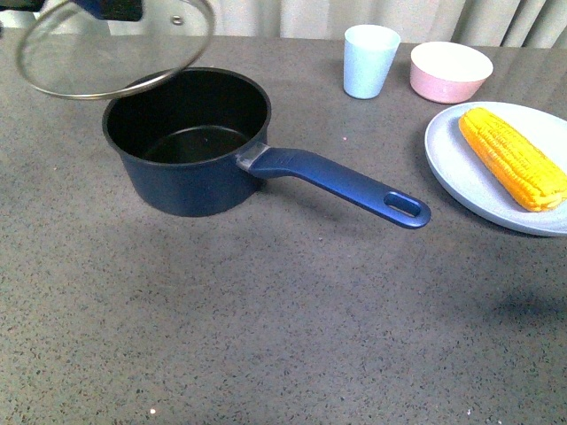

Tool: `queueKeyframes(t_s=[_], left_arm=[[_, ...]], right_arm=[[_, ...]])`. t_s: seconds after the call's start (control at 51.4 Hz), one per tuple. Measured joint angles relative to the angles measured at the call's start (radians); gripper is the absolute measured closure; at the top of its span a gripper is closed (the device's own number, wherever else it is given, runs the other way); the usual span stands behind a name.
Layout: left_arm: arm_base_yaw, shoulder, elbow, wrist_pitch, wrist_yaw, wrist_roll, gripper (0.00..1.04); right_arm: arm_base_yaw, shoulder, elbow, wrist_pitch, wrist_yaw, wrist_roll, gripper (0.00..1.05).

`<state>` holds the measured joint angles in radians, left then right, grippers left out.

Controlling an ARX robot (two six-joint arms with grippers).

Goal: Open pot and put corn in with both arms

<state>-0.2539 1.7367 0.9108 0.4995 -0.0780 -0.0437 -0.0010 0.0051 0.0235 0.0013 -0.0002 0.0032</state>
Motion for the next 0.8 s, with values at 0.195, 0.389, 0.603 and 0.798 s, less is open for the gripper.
queueKeyframes(t_s=[0.195,0.389,0.603,0.798], left_arm=[[0.147,-0.008,-0.073,0.057,0.006,0.011,0.43],[0.267,0.034,-0.122,0.116,0.019,0.022,0.43],[0.341,0.146,-0.185,0.234,0.01,0.028,0.43],[0.321,0.225,-0.204,0.31,0.003,0.045,0.43]], right_arm=[[0.0,0.0,0.0,0.0,0.0,0.0,0.09],[0.0,0.0,0.0,0.0,0.0,0.0,0.09],[0.0,0.0,0.0,0.0,0.0,0.0,0.09],[0.0,0.0,0.0,0.0,0.0,0.0,0.09]])
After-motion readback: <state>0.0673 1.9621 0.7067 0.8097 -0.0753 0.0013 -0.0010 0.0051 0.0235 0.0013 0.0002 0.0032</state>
